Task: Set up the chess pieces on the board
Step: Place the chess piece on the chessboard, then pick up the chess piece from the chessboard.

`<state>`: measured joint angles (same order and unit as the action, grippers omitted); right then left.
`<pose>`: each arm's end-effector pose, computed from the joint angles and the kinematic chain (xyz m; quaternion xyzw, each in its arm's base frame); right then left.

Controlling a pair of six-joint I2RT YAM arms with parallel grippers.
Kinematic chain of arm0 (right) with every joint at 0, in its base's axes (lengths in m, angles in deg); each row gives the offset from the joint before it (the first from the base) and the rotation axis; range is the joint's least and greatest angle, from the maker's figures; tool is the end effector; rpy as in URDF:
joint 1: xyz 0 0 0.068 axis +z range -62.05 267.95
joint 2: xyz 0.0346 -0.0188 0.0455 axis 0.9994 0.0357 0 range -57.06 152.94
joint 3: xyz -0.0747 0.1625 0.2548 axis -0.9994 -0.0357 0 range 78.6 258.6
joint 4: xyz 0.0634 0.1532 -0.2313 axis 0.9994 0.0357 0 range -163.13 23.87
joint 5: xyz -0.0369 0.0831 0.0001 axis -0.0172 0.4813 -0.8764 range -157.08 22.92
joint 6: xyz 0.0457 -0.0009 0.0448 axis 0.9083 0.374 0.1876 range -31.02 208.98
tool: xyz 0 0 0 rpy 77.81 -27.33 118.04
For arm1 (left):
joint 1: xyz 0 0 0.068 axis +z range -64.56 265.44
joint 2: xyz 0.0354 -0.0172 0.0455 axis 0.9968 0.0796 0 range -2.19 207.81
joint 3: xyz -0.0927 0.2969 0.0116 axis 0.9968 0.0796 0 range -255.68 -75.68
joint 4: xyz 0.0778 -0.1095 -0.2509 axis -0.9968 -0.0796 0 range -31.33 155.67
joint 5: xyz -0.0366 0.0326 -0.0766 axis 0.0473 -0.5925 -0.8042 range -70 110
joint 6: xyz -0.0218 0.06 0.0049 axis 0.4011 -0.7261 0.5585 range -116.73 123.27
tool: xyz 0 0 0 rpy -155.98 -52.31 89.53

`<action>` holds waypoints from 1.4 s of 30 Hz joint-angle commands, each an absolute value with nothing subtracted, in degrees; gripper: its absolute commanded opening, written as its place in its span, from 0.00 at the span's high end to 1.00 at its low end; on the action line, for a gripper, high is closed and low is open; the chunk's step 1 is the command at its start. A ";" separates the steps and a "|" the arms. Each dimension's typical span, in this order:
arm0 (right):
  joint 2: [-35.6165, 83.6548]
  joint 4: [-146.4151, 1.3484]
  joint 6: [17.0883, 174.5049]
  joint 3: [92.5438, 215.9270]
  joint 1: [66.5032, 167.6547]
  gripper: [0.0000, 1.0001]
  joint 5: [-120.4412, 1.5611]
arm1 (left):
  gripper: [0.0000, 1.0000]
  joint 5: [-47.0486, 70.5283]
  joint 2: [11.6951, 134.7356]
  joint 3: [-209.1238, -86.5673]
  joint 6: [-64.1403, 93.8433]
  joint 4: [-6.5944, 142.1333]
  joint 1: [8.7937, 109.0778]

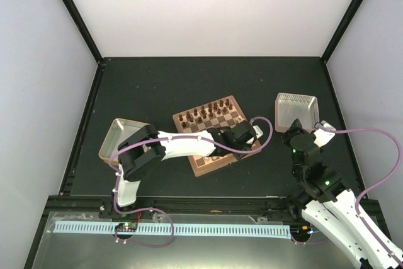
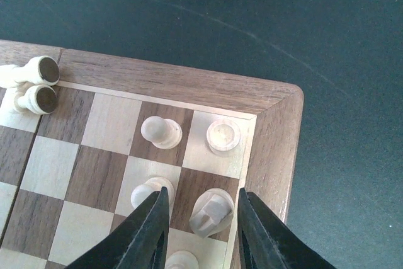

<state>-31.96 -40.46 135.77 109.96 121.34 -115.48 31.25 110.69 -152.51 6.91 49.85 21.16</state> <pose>0.1058 0.0252 0.2839 0.3050 0.7447 0.0429 0.5921 0.2115 -0.4165 0.1867 0.4472 0.8281 -0.1048 0.3214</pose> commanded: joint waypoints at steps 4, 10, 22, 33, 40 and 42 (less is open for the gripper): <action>-32.45 -41.66 136.17 109.54 121.18 0.27 -116.28 | 0.69 30.72 106.30 -153.09 8.16 50.03 20.92; -32.51 -42.92 134.71 109.54 121.10 0.27 -114.66 | 0.69 29.98 103.18 -152.52 9.84 49.80 21.62; -17.81 -57.31 116.14 113.20 121.09 0.27 -84.02 | 0.63 22.10 82.05 -135.24 21.62 54.82 34.17; 0.58 -60.09 119.80 120.00 121.16 0.47 -73.69 | 0.67 26.91 80.94 -131.26 16.40 46.25 42.70; 0.34 -58.37 122.05 119.43 121.09 0.51 -76.34 | 0.65 35.09 89.57 -137.58 16.12 41.32 42.68; 0.09 -57.84 122.18 119.26 121.09 0.52 -76.99 | 0.63 37.25 91.45 -139.45 16.08 39.60 42.72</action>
